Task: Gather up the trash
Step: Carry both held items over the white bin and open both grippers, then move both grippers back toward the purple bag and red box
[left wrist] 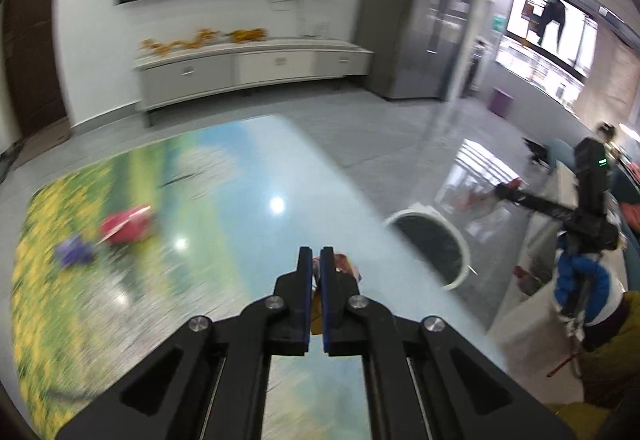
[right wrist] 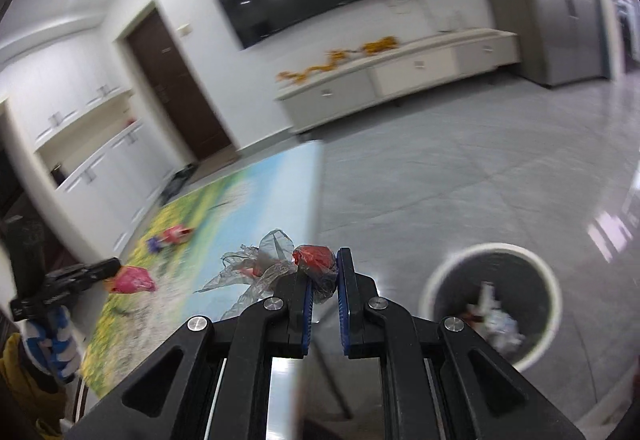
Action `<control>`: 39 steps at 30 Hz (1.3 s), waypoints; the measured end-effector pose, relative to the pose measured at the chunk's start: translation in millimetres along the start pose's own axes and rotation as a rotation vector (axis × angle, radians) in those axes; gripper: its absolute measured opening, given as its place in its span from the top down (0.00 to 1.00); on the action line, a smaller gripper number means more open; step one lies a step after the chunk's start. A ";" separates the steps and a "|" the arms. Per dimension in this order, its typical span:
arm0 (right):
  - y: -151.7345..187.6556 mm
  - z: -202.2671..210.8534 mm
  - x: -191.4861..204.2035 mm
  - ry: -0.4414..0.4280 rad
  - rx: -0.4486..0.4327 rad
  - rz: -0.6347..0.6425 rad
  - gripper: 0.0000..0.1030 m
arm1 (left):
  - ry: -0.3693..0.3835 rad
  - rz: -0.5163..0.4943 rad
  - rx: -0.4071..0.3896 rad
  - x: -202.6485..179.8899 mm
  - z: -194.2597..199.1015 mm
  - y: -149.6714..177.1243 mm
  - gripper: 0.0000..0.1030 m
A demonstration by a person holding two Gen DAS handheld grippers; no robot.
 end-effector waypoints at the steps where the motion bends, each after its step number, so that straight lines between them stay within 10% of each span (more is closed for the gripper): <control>1: 1.7 0.0 -12.4 0.033 0.001 -0.005 0.90 | 0.027 -0.015 0.003 -13.5 -10.2 -5.7 0.97; 12: 18.0 -37.5 -127.9 0.255 0.052 -0.136 0.84 | 0.234 -0.163 0.115 -167.8 -172.1 -37.8 0.94; 15: 23.3 -51.1 -154.2 0.299 0.066 -0.179 0.57 | 0.267 -0.153 0.163 -189.5 -209.7 -38.9 0.94; 18: 28.2 -56.5 -168.8 0.325 0.078 -0.198 0.56 | 0.266 -0.157 0.193 -200.8 -230.2 -36.0 0.93; 23: 30.0 -53.3 -162.9 0.333 0.073 -0.185 0.56 | 0.198 -0.193 0.179 -204.7 -221.9 -28.7 0.92; 27: 27.2 -45.1 -138.4 0.310 0.057 -0.152 0.56 | 0.095 -0.212 0.125 -190.3 -195.6 -21.0 0.47; 39: 19.7 -7.4 -36.4 0.187 0.023 0.022 0.56 | -0.192 -0.249 0.027 -125.0 -85.8 4.0 0.47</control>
Point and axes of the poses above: each gripper's, at about its wrist camera, not at the fingertips, and z roughly against the way its jaws point, x to its left, y to its underside, the point moved 1 cm from there along -z, roughly the way its jaws point, and after that the axes turned 12 degrees about -x, right-handed, at the moved point
